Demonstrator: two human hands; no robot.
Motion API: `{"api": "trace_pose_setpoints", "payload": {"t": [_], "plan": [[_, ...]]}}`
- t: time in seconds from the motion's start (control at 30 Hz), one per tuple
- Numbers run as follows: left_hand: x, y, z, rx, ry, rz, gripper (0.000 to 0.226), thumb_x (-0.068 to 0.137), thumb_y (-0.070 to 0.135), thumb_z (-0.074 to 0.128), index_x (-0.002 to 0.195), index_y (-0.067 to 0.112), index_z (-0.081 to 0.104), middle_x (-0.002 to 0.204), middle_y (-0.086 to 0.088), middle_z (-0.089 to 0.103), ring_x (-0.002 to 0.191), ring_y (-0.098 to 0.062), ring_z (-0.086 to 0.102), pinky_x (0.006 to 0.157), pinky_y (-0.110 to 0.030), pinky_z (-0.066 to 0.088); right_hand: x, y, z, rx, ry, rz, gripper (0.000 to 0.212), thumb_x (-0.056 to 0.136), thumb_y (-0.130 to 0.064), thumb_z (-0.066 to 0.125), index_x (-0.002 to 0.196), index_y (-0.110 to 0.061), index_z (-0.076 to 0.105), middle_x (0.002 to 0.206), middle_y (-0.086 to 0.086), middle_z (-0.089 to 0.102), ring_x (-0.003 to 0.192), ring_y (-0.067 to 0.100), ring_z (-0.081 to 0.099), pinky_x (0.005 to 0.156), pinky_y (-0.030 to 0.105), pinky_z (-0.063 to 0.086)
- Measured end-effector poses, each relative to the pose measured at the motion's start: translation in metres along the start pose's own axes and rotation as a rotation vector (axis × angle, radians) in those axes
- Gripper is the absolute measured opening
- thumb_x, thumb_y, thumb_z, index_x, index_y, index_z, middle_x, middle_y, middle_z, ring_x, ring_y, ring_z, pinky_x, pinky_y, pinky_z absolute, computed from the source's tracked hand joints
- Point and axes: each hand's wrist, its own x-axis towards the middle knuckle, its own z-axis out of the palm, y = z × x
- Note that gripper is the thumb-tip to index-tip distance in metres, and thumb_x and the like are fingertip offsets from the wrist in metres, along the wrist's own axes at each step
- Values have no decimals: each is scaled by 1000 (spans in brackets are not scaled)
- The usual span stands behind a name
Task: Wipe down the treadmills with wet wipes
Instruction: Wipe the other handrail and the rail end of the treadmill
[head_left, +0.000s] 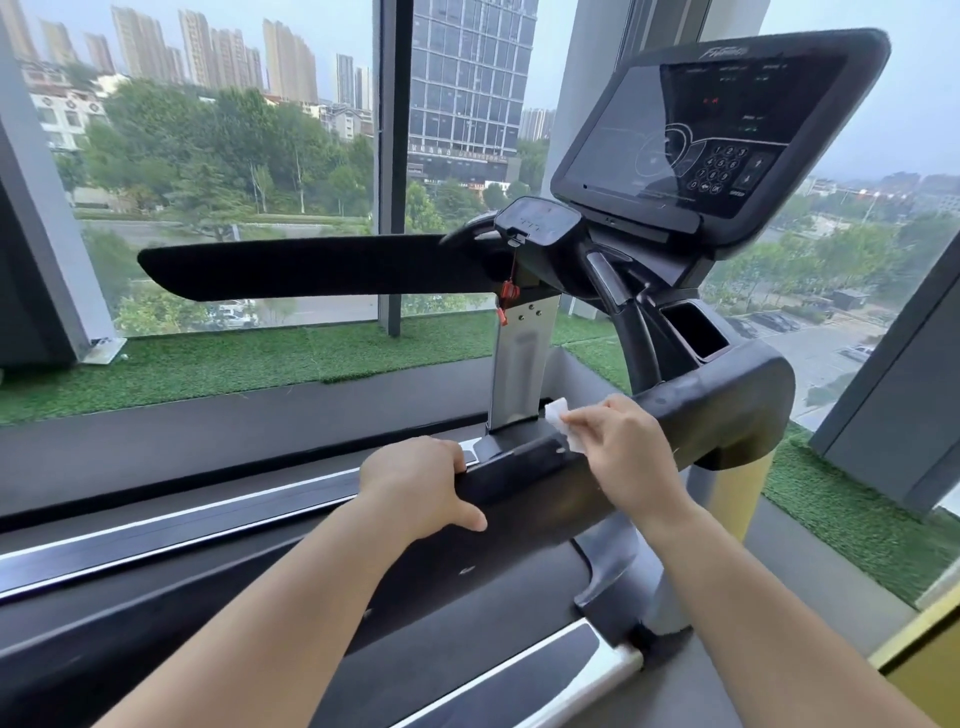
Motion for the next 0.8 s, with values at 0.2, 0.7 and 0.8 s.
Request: {"api": "trace_pose_setpoints", "payload": {"t": [0.2, 0.7, 0.8], "plan": [[0, 1, 0, 10, 10, -8, 63, 73, 59, 70, 127, 33, 52, 121, 13, 58, 109, -11, 56, 77, -26, 45, -5, -49, 34, -58, -327, -114, 24, 99, -25, 49, 110, -19, 70, 99, 8, 50, 87, 27, 58, 78, 34, 47], [1, -1, -2, -22, 26, -16, 61, 69, 60, 73, 121, 35, 57, 117, 13, 60, 108, -12, 57, 81, -27, 49, -8, -35, 22, 5, -166, -157, 17, 93, -20, 59, 98, -16, 74, 83, 6, 53, 69, 25, 56, 67, 37, 49], [1, 0, -2, -6, 35, -16, 49, 69, 58, 73, 113, 39, 61, 116, 12, 61, 106, -12, 59, 82, -27, 50, -31, -44, 45, -10, -155, -263, 13, 83, -15, 61, 87, -15, 73, 73, 7, 49, 56, 25, 49, 50, 36, 49]]}}
